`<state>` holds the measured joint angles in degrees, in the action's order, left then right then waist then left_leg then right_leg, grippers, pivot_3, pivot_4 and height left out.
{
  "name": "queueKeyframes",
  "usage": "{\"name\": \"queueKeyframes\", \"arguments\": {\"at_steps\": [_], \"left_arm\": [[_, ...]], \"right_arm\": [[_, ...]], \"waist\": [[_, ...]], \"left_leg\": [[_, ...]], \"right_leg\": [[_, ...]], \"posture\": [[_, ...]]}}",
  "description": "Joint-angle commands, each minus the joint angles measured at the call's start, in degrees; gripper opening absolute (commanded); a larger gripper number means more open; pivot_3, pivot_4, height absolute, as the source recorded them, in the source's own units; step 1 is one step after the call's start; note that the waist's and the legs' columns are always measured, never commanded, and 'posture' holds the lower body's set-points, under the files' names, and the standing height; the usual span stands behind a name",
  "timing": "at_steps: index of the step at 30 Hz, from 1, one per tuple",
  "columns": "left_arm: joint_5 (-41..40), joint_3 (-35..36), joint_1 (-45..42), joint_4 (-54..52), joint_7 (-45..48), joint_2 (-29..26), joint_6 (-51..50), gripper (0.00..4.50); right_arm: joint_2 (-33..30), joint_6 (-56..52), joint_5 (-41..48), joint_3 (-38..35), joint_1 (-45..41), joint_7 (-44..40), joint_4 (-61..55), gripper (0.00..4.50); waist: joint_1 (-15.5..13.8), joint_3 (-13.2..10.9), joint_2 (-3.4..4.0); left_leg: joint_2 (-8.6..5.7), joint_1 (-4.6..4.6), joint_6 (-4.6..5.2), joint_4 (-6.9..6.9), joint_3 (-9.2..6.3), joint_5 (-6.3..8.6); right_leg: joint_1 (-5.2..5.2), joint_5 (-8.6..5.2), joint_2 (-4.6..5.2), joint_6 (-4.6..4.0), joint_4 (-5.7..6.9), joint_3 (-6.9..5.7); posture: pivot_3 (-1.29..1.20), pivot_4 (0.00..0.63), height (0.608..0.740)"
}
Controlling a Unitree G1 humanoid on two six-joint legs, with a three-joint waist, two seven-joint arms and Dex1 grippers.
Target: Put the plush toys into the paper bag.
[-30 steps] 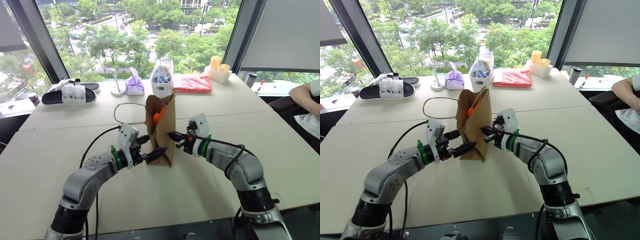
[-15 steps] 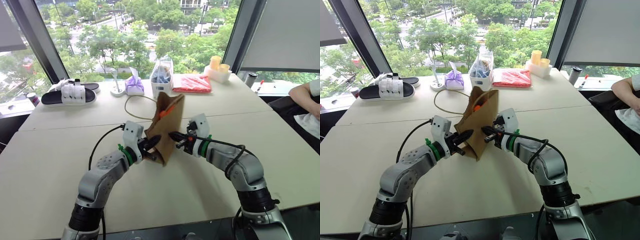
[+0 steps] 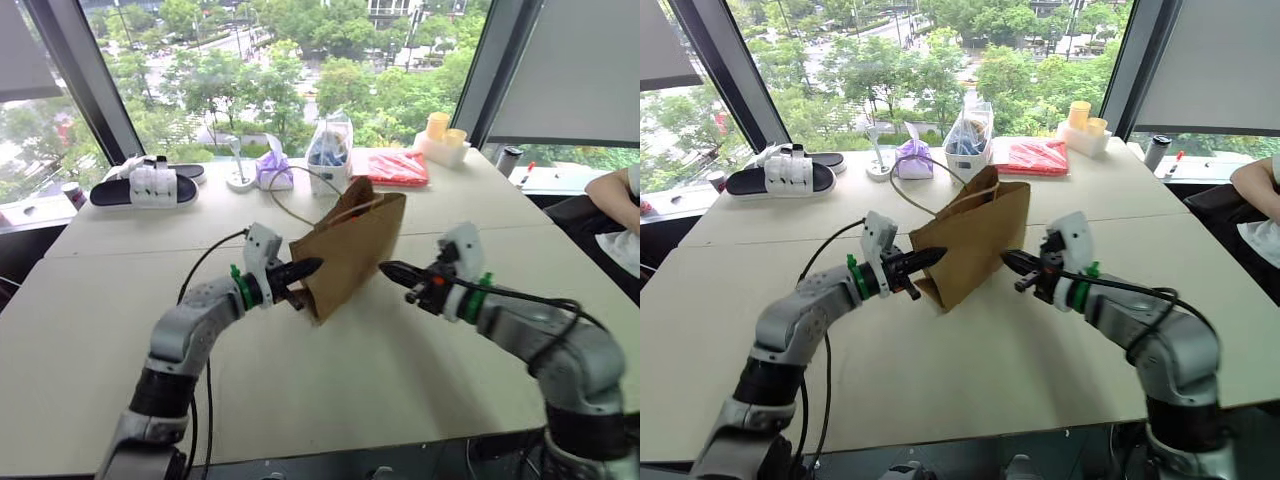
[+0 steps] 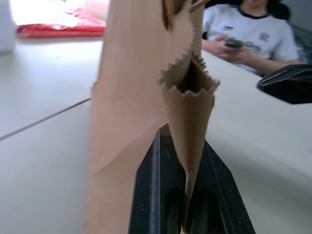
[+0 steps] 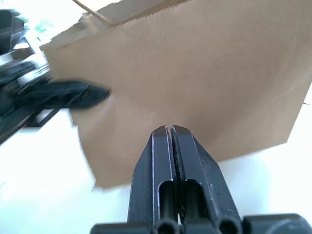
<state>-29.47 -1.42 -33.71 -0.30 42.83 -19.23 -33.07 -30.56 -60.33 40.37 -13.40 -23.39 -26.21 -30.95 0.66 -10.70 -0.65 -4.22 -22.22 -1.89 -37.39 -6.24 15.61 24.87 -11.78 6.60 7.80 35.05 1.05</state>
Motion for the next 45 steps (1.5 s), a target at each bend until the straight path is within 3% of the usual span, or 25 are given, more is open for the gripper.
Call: {"name": "queueKeyframes", "arguments": {"at_steps": [1,6,12,21,23,24,31,32,37,45], "left_arm": [[-2.1,-0.8,-8.4,10.6,14.7,-1.1,2.8,0.05],[0.4,-3.7,-20.9,31.7,34.7,-2.5,6.9,0.05],[8.4,-6.4,-30.6,52.6,46.6,-1.2,17.9,0.05],[16.5,-4.9,-35.8,67.2,44.9,1.4,29.2,0.05],[17.7,-4.8,-36.0,68.0,44.6,1.4,29.3,0.56],[17.9,-4.6,-36.0,68.2,44.9,1.2,29.1,0.81],[19.6,-3.5,-33.8,66.5,44.1,-1.5,30.3,4.22],[19.7,-3.2,-33.3,65.8,43.5,-2.3,30.8,4.46],[18.3,-1.7,-28.6,55.3,42.7,-6.6,27.9,4.46],[9.5,3.9,-10.4,17.6,34.3,-12.9,7.4,4.46]], "right_arm": [[-3.6,-2.3,8.7,-9.2,3.0,-1.7,-6.4,0.0],[-9.4,-2.9,13.4,-17.5,10.0,-1.6,-10.4,0.0],[-12.4,-2.4,18.2,-23.0,14.3,0.7,-12.0,0.0],[-14.1,-0.5,22.6,-24.2,18.0,5.1,-13.5,0.0],[-14.5,0.0,22.9,-23.5,18.3,6.0,-13.4,0.0],[-14.6,0.2,23.1,-23.1,18.2,6.4,-13.3,0.0],[-16.9,2.1,22.1,-19.2,16.5,5.7,-11.2,0.0],[-17.6,2.3,21.6,-18.3,16.3,5.1,-10.8,0.0],[-21.8,4.3,17.6,-14.5,17.4,0.2,-9.2,0.0],[-24.7,8.5,11.8,-10.6,18.3,-6.5,-7.0,0.0]], "waist": [[-0.3,0.0,-0.02],[-1.1,0.0,-0.02],[-1.0,-0.1,-0.04],[-1.3,-0.1,-0.07],[-1.3,-0.1,-0.08],[-1.3,-0.1,-0.08],[-1.1,-0.1,-0.08],[-1.1,-0.1,-0.08],[-1.0,-0.1,-0.08],[-1.0,-0.1,-0.07]], "left_leg": [[0.01,0.01,0.0,0.0,0.01,0.0],[-0.02,-0.17,0.16,-0.34,-0.15,0.09],[-0.02,-0.11,0.38,-0.56,-0.09,0.21],[-0.02,-0.14,0.42,-0.62,-0.11,0.24],[-0.02,-0.14,0.42,-0.62,-0.11,0.24],[-0.02,-0.14,0.42,-0.62,-0.11,0.24],[-0.02,-0.13,0.43,-0.62,-0.11,0.24],[-0.02,-0.13,0.43,-0.62,-0.13,0.24],[-0.01,-0.13,0.43,-0.62,-0.14,0.24],[0.06,-0.13,0.42,-0.63,-0.18,0.24]], "right_leg": [[0.0,0.0,0.0,0.0,0.01,0.01],[-0.13,-0.01,-0.02,0.01,-0.01,-0.23],[-0.27,-0.01,0.0,0.03,-0.02,-0.21],[-0.27,-0.02,0.05,0.06,0.0,-0.22],[-0.27,-0.02,0.05,0.06,0.01,-0.21],[-0.27,-0.02,0.05,0.07,0.02,-0.21],[-0.26,-0.03,0.04,0.08,0.04,-0.22],[-0.26,-0.03,0.04,0.09,0.04,-0.23],[-0.26,-0.04,0.04,0.1,0.05,-0.22],[-0.26,-0.06,0.06,0.12,0.06,-0.18]], "posture": [[0.0,0.15,0.74],[0.0,0.15,0.74],[0.0,0.15,0.74],[0.0,0.15,0.74],[0.0,0.15,0.74],[0.0,0.15,0.74],[0.0,0.15,0.74],[0.0,0.15,0.74],[0.0,0.15,0.74],[0.0,0.15,0.74]]}}
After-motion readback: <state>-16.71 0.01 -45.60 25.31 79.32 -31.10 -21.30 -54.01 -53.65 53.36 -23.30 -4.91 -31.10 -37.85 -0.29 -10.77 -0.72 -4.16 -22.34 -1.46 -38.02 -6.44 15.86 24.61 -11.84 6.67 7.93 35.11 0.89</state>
